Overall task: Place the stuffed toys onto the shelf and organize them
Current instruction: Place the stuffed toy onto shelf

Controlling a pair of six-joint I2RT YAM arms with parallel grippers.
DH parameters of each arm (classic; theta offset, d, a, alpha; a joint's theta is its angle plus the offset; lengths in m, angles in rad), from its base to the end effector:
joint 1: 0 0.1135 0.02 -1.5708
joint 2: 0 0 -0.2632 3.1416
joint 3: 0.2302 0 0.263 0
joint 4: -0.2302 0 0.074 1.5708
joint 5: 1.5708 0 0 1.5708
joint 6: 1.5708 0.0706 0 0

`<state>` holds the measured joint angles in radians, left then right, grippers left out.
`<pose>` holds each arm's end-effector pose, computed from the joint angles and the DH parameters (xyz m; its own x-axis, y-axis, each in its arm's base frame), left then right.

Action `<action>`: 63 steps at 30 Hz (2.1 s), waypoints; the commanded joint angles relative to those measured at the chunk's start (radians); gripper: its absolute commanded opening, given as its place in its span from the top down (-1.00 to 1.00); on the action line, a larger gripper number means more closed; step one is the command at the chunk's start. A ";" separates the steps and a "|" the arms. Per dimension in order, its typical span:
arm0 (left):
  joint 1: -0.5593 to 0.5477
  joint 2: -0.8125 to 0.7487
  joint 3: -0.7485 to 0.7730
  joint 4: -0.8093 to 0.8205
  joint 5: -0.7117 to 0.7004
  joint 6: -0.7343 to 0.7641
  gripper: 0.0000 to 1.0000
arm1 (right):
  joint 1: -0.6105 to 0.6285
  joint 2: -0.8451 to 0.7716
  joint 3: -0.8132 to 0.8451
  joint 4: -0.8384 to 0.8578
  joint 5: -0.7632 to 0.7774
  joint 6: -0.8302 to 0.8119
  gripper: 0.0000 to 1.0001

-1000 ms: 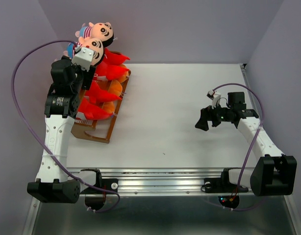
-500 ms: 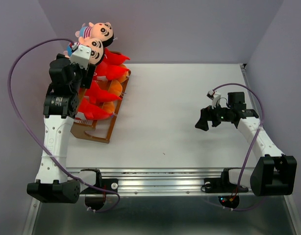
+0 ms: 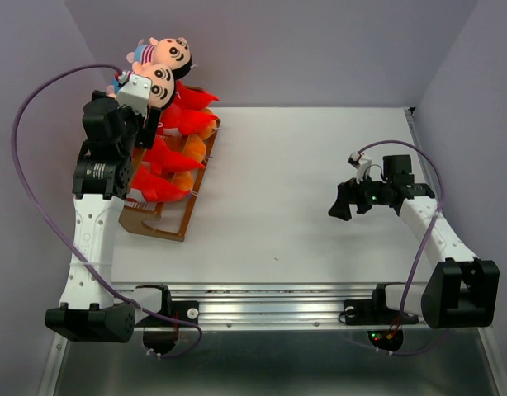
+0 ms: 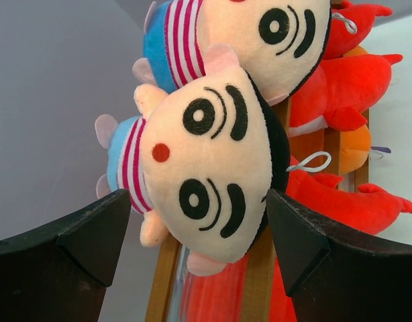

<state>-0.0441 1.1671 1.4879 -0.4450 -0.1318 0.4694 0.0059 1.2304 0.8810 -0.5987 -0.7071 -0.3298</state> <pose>0.2837 -0.0032 0.4754 -0.1495 0.4555 -0.8776 -0.0212 0.8859 0.4634 0.2674 0.0474 0.2266 -0.6444 -0.2500 -0.7227 -0.6258 0.7156 0.3104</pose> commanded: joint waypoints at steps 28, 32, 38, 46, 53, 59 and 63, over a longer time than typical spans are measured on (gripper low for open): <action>0.001 -0.456 -0.185 0.392 0.391 -0.450 -0.97 | -0.027 -0.072 0.088 0.022 0.059 0.069 -1.00; 0.001 -0.546 -0.271 0.420 0.478 -0.589 -0.97 | -0.027 -0.129 0.185 0.013 0.185 0.124 -1.00; 0.001 -0.682 -0.379 0.378 0.547 -0.690 -0.97 | -0.027 -0.229 0.274 0.030 0.408 0.236 -1.00; 0.001 -0.837 -0.454 0.309 0.549 -0.730 -0.97 | -0.027 -0.443 0.194 0.112 0.534 0.264 -1.00; 0.001 -0.886 -0.469 0.212 0.554 -0.703 -0.97 | -0.027 -0.549 0.179 0.088 0.489 0.328 -1.00; 0.001 -0.899 -0.476 0.195 0.554 -0.709 -0.97 | -0.027 -0.555 0.170 0.105 0.606 0.360 -1.00; 0.001 -0.902 -0.477 0.195 0.557 -0.707 -0.97 | -0.027 -0.574 0.167 0.109 0.624 0.307 -1.00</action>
<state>-0.0441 0.2829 1.0138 -0.2787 0.4072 -0.2375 -0.0139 0.6804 1.0443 -0.5396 -0.1402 0.0082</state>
